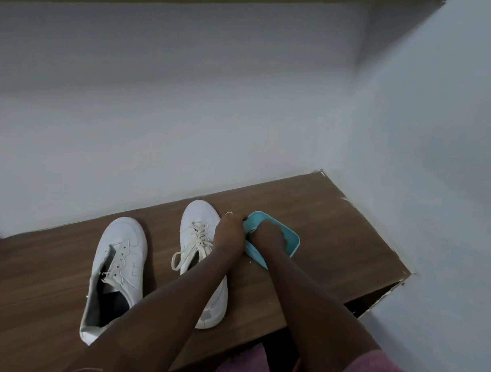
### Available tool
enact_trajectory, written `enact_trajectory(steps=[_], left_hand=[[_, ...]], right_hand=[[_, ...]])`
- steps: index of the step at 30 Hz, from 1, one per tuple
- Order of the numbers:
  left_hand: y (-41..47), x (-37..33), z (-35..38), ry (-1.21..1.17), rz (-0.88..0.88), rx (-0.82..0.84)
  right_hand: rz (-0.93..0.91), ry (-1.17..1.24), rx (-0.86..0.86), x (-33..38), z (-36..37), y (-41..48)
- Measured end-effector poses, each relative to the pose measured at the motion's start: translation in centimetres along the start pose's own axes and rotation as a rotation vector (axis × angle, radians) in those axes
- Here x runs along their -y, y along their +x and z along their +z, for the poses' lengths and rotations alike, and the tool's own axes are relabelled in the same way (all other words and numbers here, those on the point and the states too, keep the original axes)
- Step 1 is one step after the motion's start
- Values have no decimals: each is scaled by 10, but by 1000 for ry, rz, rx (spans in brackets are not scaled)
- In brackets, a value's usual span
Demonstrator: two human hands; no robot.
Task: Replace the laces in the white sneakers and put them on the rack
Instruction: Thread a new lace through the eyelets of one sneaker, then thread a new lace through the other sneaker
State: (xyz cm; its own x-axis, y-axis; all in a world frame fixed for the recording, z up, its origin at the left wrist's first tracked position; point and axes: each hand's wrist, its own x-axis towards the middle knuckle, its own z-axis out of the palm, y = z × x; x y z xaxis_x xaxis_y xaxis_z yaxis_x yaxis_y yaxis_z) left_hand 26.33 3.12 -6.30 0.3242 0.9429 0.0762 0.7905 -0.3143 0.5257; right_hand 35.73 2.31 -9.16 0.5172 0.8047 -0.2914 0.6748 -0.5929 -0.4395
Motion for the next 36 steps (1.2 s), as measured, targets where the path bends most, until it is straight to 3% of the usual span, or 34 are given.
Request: enact_trajectory(steps=[4, 9, 13, 15, 18, 22, 26, 32, 36], left_hand=[[-1, 4, -3, -47, -6, -3], [-6, 10, -13, -83, 53, 75], [-19, 13, -35, -210, 11, 47], [-29, 11, -49, -253, -47, 47], [-52, 16, -71, -352, -77, 76], [-91, 24, -89, -505, -106, 135], [-130, 31, -110, -602, -75, 146], [-169, 69, -136, -609, -278, -54], [-184, 99, -154, -808, -381, -144]], right_hand=[[71, -58, -6, 10, 7, 2], [50, 74, 73, 9, 1, 0], [96, 404, 38, 5, -20, -11], [76, 686, 86, 3, -30, -23], [11, 1084, 254, 8, -40, -62], [-89, 1325, 447, 21, -46, -118], [-116, 1344, 522, 31, -38, -160], [9, 1432, 527, 43, -21, -195], [-7, 1331, 472, 45, -5, -206]])
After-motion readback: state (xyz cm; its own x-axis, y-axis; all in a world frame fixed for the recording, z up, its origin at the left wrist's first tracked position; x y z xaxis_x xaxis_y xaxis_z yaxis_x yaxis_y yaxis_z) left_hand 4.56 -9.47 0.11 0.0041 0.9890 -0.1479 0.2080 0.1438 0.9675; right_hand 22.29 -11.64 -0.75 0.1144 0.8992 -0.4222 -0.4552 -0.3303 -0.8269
